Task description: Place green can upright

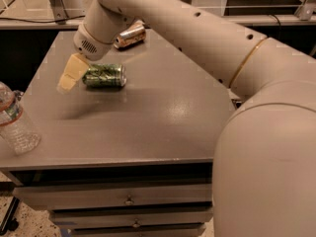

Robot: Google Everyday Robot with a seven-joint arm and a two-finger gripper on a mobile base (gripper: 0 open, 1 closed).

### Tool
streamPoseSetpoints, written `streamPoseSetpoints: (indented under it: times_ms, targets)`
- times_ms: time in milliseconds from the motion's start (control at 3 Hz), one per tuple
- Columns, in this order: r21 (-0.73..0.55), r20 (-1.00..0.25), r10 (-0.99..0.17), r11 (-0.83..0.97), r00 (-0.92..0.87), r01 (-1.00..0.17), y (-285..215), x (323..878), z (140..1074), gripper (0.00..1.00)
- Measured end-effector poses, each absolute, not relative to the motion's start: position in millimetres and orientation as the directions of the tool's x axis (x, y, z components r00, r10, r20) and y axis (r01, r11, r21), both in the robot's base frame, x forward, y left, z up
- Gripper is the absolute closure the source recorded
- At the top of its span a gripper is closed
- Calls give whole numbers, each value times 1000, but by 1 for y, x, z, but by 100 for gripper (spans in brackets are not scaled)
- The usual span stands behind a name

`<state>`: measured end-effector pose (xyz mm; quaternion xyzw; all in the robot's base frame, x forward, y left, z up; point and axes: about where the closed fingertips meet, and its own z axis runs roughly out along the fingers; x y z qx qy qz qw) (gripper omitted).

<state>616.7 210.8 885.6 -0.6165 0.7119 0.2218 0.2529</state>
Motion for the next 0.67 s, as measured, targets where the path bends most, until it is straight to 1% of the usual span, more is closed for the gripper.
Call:
streamPoseSetpoints:
  times_ms: [667]
  targets:
    - [-77,-562,-827,81,-24,-994,197,635,850,0]
